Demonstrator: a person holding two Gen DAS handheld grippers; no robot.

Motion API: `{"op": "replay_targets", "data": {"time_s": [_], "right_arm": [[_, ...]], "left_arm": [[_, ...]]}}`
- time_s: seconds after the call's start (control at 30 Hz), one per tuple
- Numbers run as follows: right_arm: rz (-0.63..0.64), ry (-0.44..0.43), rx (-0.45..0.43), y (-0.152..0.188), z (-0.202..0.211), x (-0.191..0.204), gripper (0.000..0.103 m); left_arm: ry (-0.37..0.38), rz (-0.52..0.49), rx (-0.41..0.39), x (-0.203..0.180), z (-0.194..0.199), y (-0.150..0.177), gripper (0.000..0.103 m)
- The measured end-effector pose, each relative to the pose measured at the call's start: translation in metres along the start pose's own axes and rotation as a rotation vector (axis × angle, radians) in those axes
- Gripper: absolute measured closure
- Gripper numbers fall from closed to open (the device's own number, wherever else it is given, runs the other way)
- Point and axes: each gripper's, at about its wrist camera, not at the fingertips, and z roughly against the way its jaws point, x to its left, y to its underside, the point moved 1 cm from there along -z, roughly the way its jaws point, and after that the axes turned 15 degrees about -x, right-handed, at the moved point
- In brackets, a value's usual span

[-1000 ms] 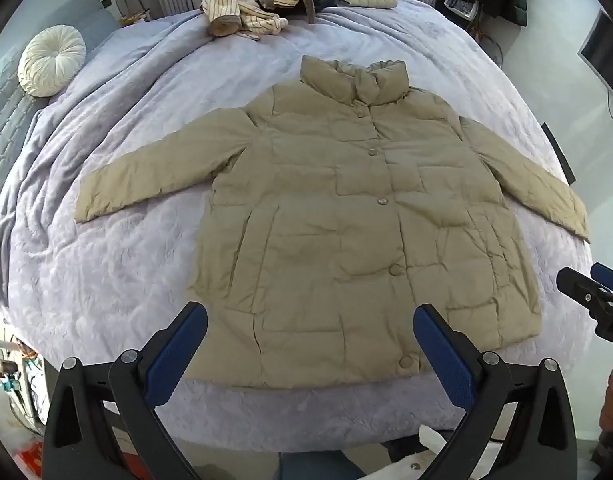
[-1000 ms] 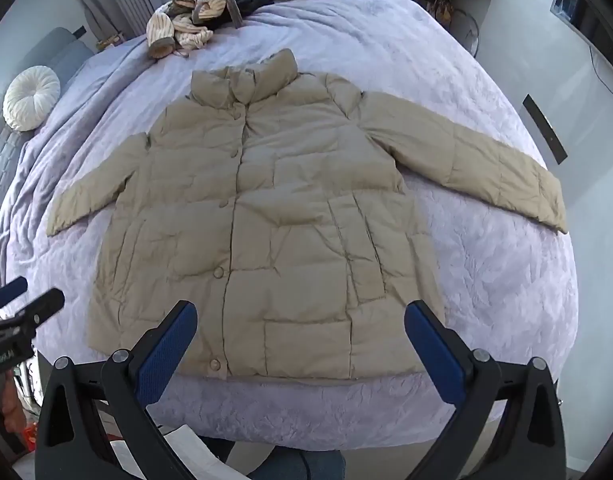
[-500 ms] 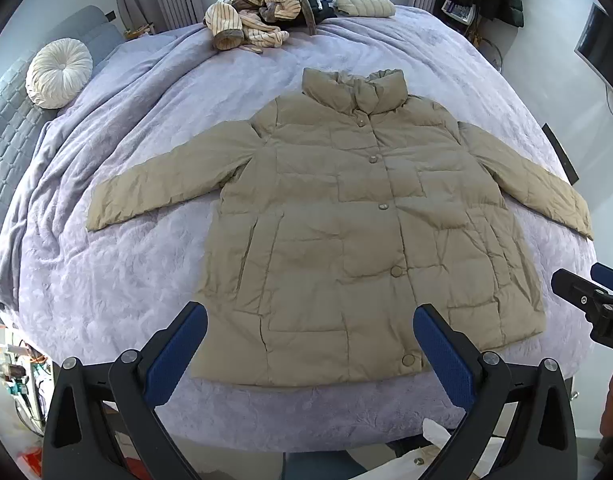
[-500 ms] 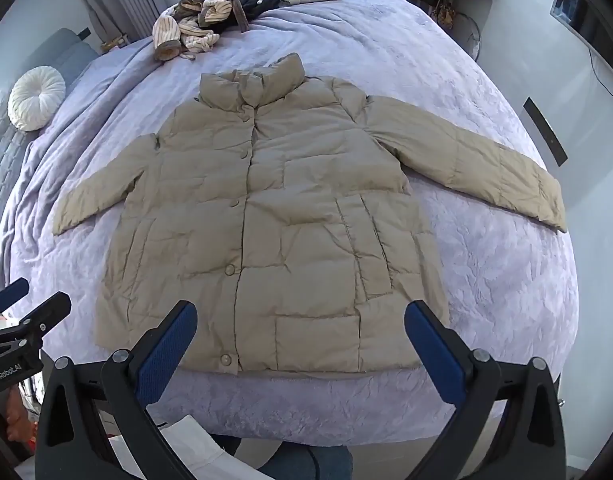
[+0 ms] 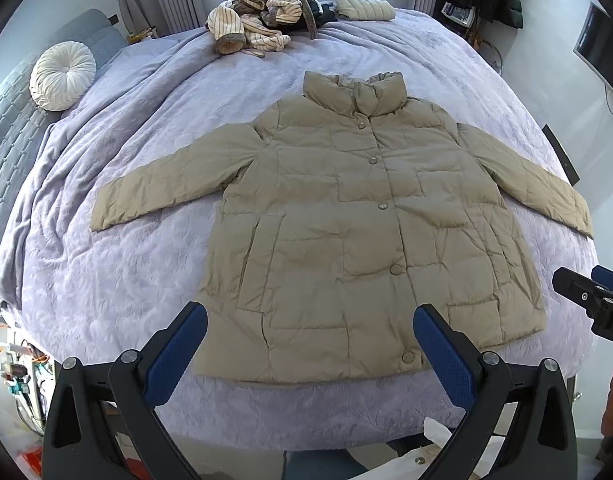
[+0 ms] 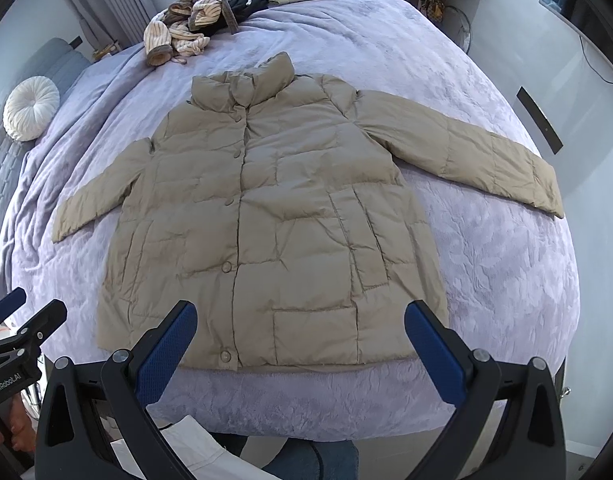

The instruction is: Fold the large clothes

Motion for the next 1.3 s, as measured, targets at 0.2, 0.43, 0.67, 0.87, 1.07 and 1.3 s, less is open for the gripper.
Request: {"op": "replay_targets", "data": {"time_s": [0.2,0.43,0.67,0.87,1.07,1.3], "right_arm": [[-0.003,0.002,-0.001,0.001,0.001,0.001,0.000],[-0.005,0.002,-0.003,0.003,0.002,-0.001,0.000],[-0.004,0.002,-0.003,0.004,0.002,0.000,0.000],[-0.005,0.001,-0.002,0.006,0.003,0.000,0.000],[-0.004,0.000,-0.002,0.009,0.004,0.000,0.000],[0.011,-0.003,0.004,0.013,0.004,0.006,0.000]], "left_arm": [[-0.003,0.000,-0.005,0.000,0.003,0.001,0.000],[-0.007,0.002,-0.002,0.001,0.004,0.000,0.000],[-0.008,0.002,-0.002,0.001,0.004,0.002,0.000],[-0.008,0.002,-0.001,0.002,0.004,0.003,0.000],[-0.008,0.005,-0.002,0.004,0.005,0.005,0.000],[-0.010,0.006,-0.003,0.006,0.006,0.007,0.000]]}}
